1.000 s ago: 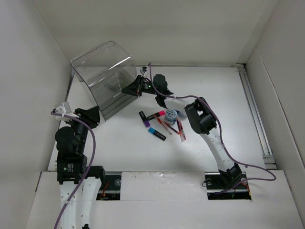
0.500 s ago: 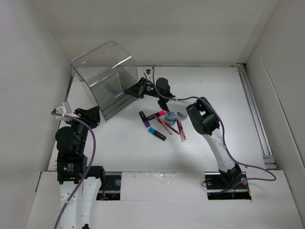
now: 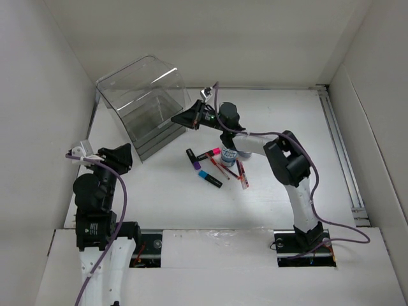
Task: Sort the stationery into containers
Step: Open the drawer
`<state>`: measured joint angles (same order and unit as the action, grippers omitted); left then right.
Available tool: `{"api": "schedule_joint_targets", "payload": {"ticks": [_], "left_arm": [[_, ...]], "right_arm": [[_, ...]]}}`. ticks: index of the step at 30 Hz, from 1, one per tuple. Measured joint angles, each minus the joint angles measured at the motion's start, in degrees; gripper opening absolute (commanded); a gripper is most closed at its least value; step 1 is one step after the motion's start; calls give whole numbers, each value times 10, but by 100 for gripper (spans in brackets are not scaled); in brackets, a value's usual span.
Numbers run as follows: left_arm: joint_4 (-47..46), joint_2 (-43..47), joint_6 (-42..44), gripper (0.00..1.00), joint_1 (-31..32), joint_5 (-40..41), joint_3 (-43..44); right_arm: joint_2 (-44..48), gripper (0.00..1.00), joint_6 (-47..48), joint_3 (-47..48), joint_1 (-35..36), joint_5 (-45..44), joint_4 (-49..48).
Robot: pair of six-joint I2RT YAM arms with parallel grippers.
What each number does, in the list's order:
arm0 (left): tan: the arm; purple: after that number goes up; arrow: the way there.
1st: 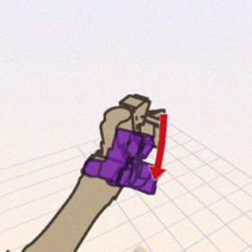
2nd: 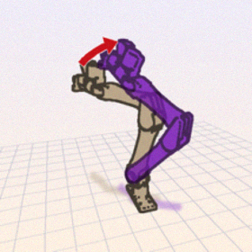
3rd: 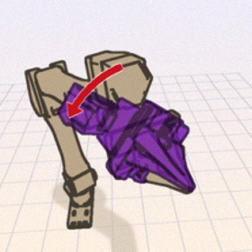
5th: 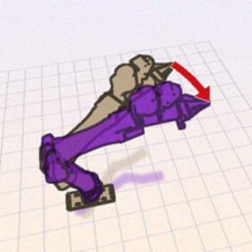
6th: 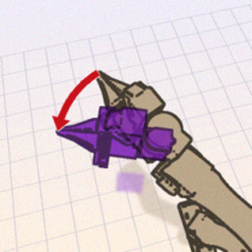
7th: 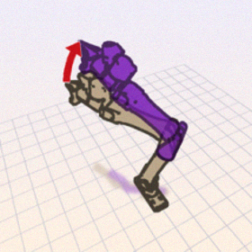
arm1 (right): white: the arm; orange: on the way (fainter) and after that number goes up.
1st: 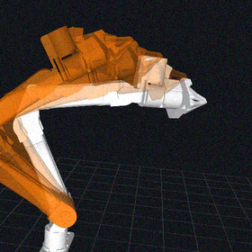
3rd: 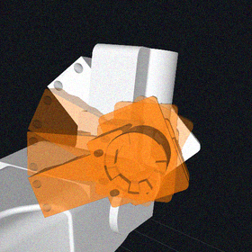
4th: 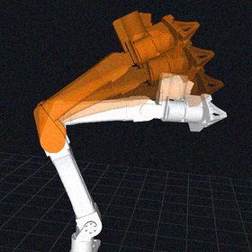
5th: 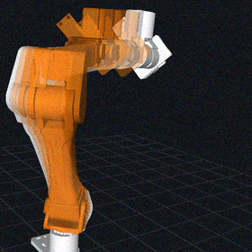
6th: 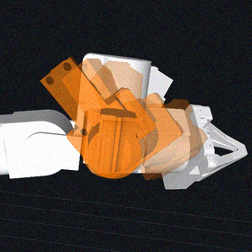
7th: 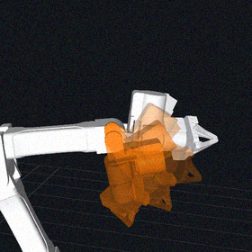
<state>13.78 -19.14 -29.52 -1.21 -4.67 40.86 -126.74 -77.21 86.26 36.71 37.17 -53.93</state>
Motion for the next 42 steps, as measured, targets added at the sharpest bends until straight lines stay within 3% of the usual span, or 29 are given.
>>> {"api": "schedule_joint_targets", "payload": {"ticks": [3,6,7,17,26,32,34,38,42], "left_arm": [[5,7,-4,26,0,6,0],[9,13,-11,11,0,14,-1],[9,14,-14,0,0,17,-2],[2,13,-30,0,0,8,-30],[-82,-11,-43,0,0,-46,-50],[-83,-24,-49,0,0,-32,-53],[-85,-16,-50,0,0,-30,-54],[-89,-19,-55,3,0,-29,-57],[-90,-27,-57,6,0,-27,-66]], "right_arm": [[24,0,0,-12,0,1,-1],[47,0,2,-19,0,4,-1],[54,0,3,-19,0,8,-1],[110,0,9,-17,0,9,24],[117,0,9,9,0,19,51],[116,0,9,28,0,19,68],[111,5,11,28,0,13,70],[69,36,24,50,0,-5,96],[-5,39,32,79,-3,-23,141]]}}
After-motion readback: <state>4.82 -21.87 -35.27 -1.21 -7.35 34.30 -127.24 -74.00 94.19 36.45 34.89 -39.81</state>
